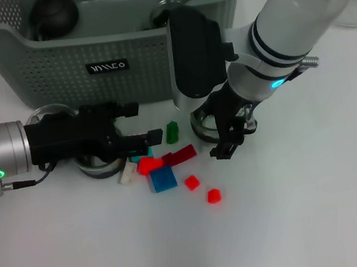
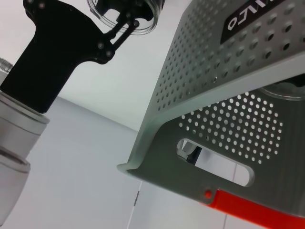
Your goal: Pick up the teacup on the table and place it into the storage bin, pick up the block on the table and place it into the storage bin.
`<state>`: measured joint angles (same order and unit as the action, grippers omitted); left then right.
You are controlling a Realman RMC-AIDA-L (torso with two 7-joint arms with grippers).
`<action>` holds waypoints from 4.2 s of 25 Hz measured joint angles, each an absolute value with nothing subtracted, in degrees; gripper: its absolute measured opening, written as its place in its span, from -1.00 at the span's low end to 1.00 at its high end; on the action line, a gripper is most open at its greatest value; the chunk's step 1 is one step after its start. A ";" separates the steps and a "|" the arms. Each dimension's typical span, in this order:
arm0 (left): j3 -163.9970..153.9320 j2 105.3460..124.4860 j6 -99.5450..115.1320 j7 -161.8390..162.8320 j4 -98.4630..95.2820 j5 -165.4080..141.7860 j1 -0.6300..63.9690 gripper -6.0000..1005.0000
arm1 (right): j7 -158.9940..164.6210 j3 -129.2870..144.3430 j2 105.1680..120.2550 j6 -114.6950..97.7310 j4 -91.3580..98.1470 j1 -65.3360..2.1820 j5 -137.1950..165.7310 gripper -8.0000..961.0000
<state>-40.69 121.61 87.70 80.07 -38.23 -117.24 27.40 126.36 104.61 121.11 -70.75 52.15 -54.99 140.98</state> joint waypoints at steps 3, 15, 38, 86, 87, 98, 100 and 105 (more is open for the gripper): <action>-40.69 121.63 87.62 80.07 -38.23 -117.24 27.41 0.71 | 126.95 104.63 121.11 -70.47 51.00 -55.49 140.32 0.87; -40.84 121.62 87.45 80.06 -37.53 -117.24 27.35 0.71 | 129.28 104.89 121.07 -70.93 49.85 -55.53 139.88 0.19; -40.78 121.11 87.89 79.96 -36.84 -117.25 26.49 0.71 | 133.56 90.18 120.27 -92.76 74.98 -45.14 140.42 -0.82; -40.69 121.61 87.25 78.07 -35.99 -116.96 26.74 0.71 | 118.30 81.30 120.84 -39.79 32.79 -71.10 138.30 -0.64; -40.69 121.61 87.27 78.06 -35.98 -116.92 26.74 0.71 | 118.31 81.86 120.88 -39.30 32.36 -71.10 138.30 -0.64; -40.62 121.55 87.54 78.04 -35.95 -116.80 26.63 0.71 | 120.13 84.61 120.94 -37.26 29.61 -70.44 138.10 -0.60; -40.61 121.55 87.53 78.04 -35.95 -116.80 26.61 0.71 | 120.31 84.63 120.94 -37.41 29.60 -70.27 138.14 -0.59; -40.61 121.55 87.40 78.04 -35.94 -116.80 26.54 0.71 | 121.41 84.68 120.93 -37.53 29.80 -69.92 138.30 -0.57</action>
